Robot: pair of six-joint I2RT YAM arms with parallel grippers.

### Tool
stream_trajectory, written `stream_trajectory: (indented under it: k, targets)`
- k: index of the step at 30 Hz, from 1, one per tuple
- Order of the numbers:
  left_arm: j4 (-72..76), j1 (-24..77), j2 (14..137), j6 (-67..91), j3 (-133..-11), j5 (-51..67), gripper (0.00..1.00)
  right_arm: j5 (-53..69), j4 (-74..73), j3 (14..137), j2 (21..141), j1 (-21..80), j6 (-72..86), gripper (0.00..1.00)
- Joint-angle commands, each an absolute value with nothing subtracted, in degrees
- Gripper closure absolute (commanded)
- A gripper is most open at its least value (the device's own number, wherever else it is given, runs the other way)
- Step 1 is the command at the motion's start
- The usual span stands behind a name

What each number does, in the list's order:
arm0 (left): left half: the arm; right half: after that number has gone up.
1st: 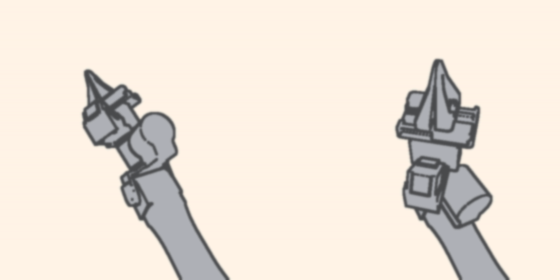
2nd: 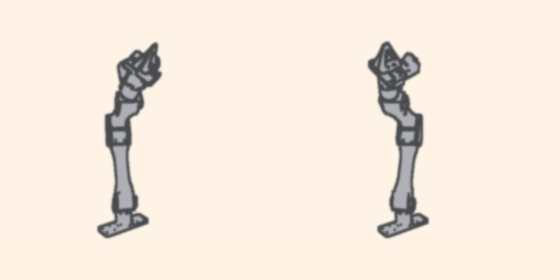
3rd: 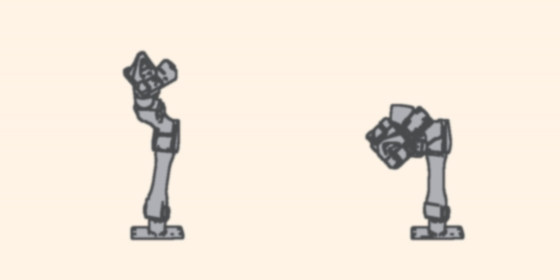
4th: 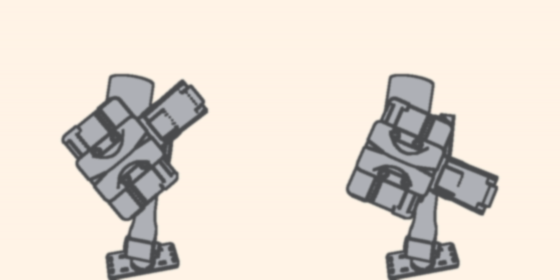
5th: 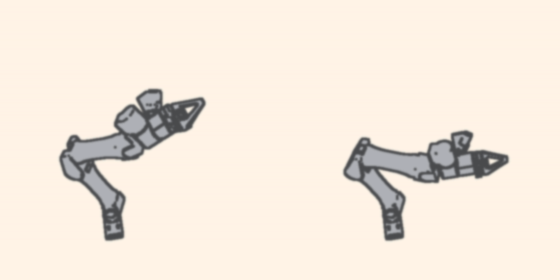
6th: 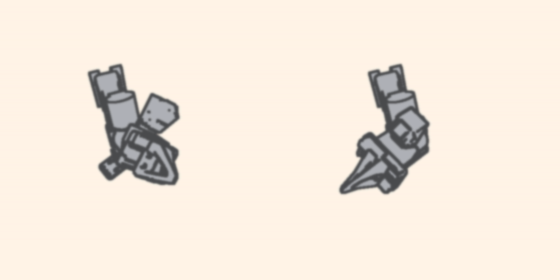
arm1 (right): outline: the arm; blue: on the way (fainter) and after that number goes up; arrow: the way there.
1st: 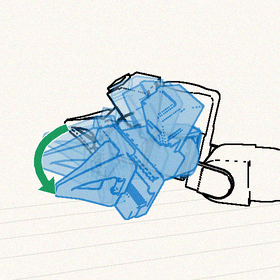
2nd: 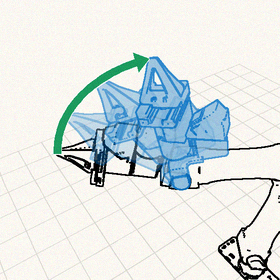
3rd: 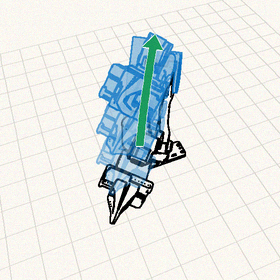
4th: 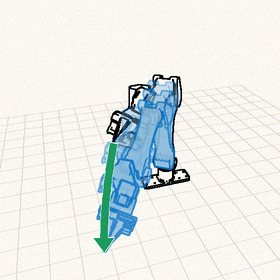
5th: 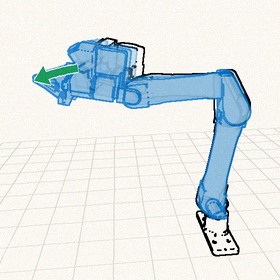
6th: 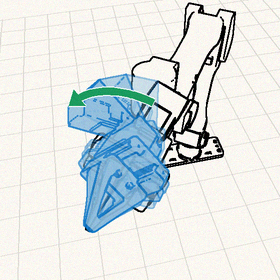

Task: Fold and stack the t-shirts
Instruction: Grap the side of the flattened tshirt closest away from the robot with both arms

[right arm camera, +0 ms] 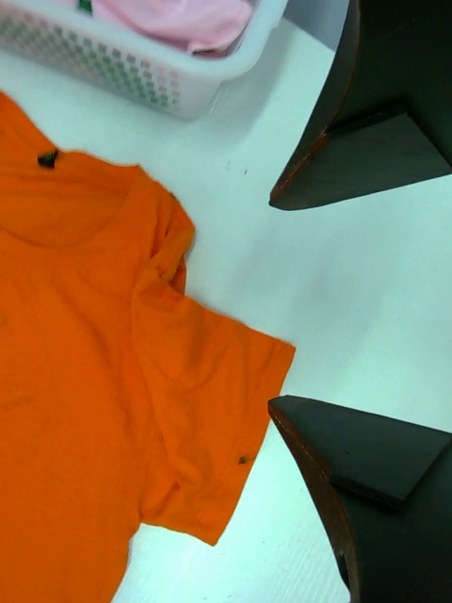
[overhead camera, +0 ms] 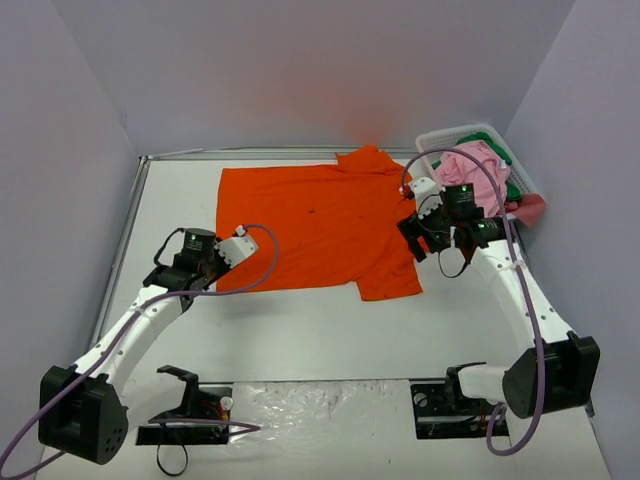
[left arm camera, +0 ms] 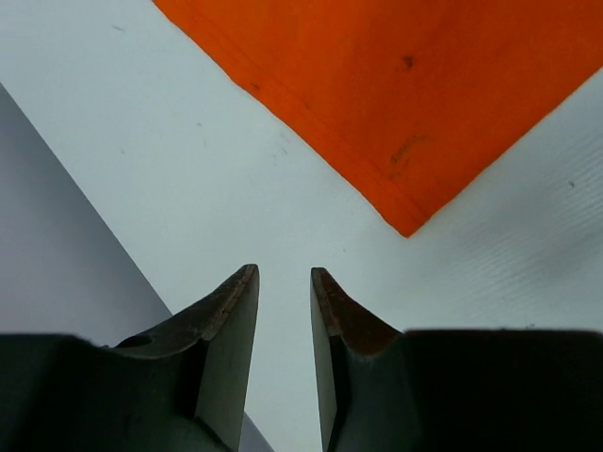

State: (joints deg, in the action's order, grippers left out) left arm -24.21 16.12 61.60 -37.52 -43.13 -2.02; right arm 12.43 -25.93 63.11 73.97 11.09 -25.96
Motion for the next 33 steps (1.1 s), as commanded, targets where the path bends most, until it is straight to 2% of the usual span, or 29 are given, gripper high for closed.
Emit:
stream_trajectory:
  k: [1,14,33]
  targets:
    - [-19.00,18.27,61.79,-40.78,-40.88,-2.02,0.72,15.91,-26.28,61.61,71.37,8.97,-27.07,0.24]
    - [-14.68,20.65,64.34,-46.50,-35.25,-0.88,0.62,17.40,-25.14,61.79,76.02,3.34,-25.05,0.25]
    - [-11.61,22.24,66.71,-47.28,-29.27,-0.35,0.59,17.49,-25.05,62.31,78.92,2.72,-24.61,0.24]
